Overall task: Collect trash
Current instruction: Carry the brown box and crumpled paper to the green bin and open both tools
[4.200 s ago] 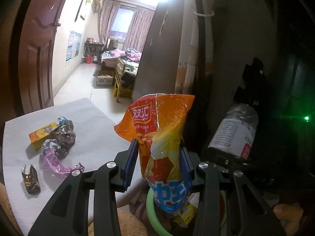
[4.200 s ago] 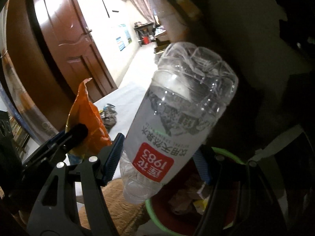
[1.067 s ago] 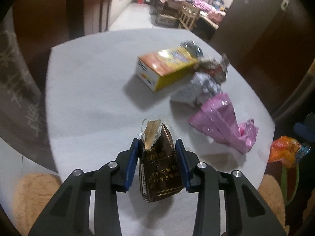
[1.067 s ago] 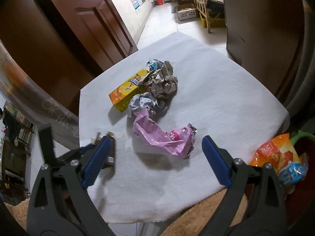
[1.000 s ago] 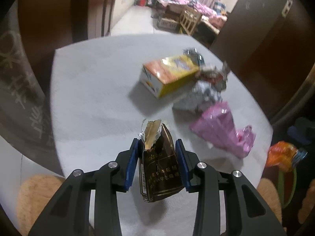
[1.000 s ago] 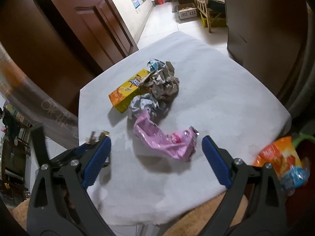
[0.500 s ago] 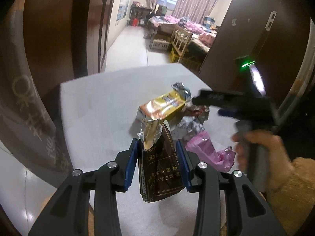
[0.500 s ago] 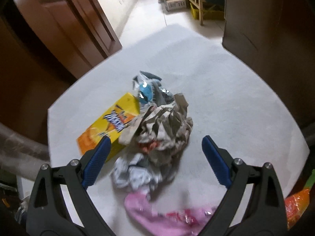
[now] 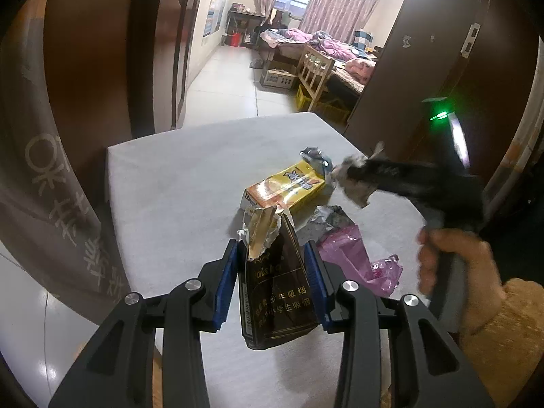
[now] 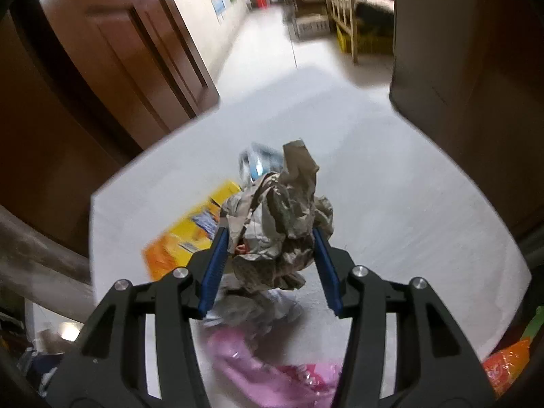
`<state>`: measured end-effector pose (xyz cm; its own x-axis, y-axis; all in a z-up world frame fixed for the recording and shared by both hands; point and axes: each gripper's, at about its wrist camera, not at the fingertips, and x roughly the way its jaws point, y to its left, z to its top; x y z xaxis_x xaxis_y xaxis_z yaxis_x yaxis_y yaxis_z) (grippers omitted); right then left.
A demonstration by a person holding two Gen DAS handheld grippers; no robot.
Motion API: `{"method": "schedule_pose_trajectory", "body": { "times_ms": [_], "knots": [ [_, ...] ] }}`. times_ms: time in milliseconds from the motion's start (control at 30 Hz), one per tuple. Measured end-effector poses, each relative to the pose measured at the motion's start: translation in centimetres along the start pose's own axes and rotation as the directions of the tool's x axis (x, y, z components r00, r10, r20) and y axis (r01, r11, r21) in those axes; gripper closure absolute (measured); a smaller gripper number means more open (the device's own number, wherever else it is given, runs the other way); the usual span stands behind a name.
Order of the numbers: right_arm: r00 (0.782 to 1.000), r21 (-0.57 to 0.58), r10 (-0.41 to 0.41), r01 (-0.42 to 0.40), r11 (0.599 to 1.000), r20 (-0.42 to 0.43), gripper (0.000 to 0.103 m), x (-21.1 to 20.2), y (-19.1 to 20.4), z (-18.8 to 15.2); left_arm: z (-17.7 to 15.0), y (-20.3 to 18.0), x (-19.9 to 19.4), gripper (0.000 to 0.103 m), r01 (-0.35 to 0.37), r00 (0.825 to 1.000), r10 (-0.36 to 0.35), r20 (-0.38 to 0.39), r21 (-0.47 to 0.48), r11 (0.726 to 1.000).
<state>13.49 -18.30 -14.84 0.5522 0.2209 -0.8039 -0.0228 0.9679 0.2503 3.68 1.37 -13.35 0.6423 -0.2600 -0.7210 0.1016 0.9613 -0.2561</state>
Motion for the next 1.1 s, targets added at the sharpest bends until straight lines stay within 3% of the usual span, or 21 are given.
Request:
{"method": "schedule_pose_trajectory", "body": {
  "times_ms": [233, 600, 833, 1100],
  "knots": [
    [0.984, -0.011, 0.073, -0.072, 0.997, 0.161, 0.054, -10.1, 0.3, -1.5, 1.0, -1.3, -2.4, 0.067, 0.009, 0.998, -0.01, 0.068, 0.017, 1.0],
    [0.933, -0.063, 0.07, -0.051, 0.997, 0.352, 0.054, -22.3, -0.6, -6.4, 2.6, -5.5, -8.1, 0.066, 0.045, 0.976, -0.059, 0.21, 0.069, 0.997],
    [0.915, -0.049, 0.038, -0.021, 0.999, 0.401, 0.053, -25.0, -1.3, -8.7, 2.5, -8.0, -10.9, 0.066, 0.037, 0.96, -0.068, 0.273, 0.119, 0.992],
    [0.913, -0.058, 0.073, -0.054, 0.997, 0.402, 0.053, -26.1, -2.3, -9.4, 2.3, -10.0, -12.8, 0.066, 0.029, 0.95, -0.075, 0.304, 0.153, 0.988]
  ]
}}
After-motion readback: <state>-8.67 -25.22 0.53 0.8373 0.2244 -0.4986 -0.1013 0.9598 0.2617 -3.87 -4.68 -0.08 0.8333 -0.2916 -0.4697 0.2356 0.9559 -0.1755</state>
